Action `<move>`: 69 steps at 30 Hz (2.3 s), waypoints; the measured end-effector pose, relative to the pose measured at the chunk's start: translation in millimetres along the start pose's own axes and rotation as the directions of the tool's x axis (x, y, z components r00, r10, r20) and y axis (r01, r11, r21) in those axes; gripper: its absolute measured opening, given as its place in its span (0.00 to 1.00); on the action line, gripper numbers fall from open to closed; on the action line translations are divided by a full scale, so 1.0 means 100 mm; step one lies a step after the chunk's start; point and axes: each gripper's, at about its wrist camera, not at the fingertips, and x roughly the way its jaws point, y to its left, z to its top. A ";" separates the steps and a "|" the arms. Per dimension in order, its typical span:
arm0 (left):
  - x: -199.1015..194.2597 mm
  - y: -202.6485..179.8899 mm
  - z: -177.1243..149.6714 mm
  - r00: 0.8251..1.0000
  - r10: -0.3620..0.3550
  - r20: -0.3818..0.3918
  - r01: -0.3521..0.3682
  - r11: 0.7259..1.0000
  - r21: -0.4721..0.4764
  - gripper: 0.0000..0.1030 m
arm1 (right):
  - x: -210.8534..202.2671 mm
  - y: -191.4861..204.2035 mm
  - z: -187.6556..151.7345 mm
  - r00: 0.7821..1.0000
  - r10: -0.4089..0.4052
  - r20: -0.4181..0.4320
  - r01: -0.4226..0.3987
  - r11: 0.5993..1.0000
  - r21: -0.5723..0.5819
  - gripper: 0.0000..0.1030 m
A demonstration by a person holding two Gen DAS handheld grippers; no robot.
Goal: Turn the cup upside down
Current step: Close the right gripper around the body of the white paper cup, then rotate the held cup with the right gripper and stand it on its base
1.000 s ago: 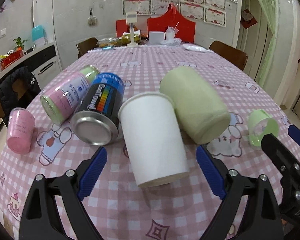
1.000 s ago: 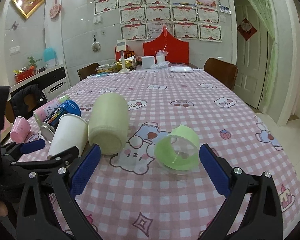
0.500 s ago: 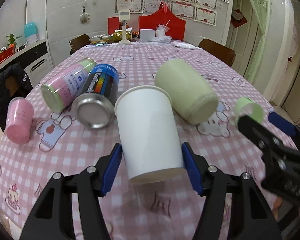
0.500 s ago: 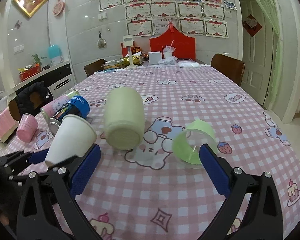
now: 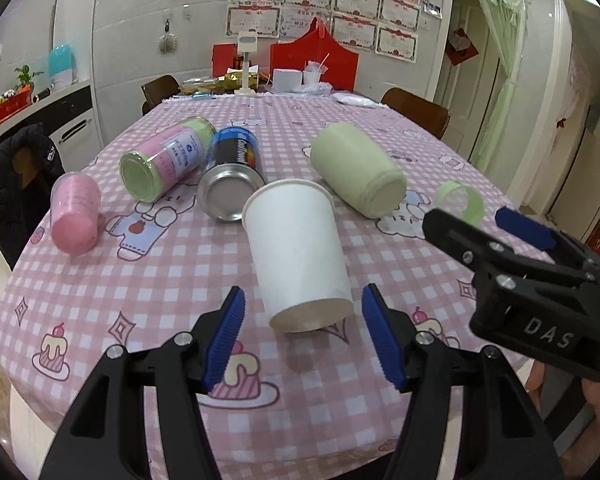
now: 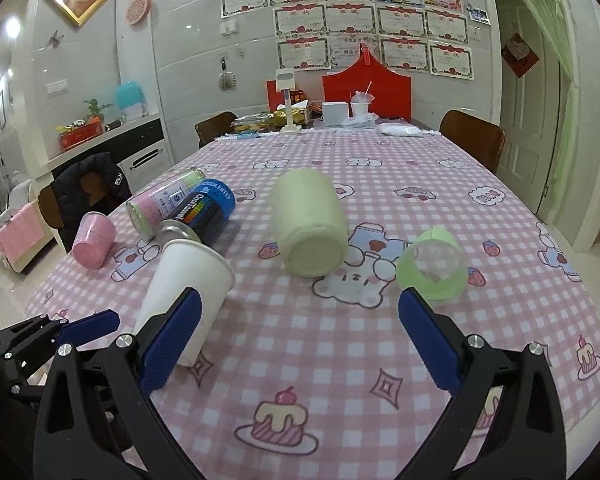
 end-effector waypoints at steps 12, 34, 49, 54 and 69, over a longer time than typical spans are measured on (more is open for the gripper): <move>-0.21 0.54 0.09 0.999 0.015 0.051 -0.009 0.992 -0.124 0.68 | 0.16 0.27 0.18 0.994 0.098 -0.054 -0.095 0.994 0.055 0.92; 0.23 1.26 0.20 0.988 0.157 0.011 -0.153 0.974 -0.166 0.68 | 1.17 0.42 0.26 0.905 0.283 -0.319 -0.220 0.950 0.221 0.69; 0.09 1.17 0.17 0.988 0.151 0.038 -0.143 0.975 -0.170 0.68 | 0.59 0.68 0.34 0.988 0.111 -0.104 -0.119 0.990 -0.075 0.68; 0.03 1.12 0.16 0.988 0.152 0.040 -0.144 0.976 -0.162 0.68 | 0.55 0.74 0.27 0.996 0.061 -0.072 -0.071 0.987 -0.144 0.68; -0.09 1.04 0.11 0.987 0.155 0.047 -0.147 0.978 -0.147 0.68 | 0.45 0.79 0.09 0.998 0.032 -0.061 -0.044 0.979 -0.197 0.69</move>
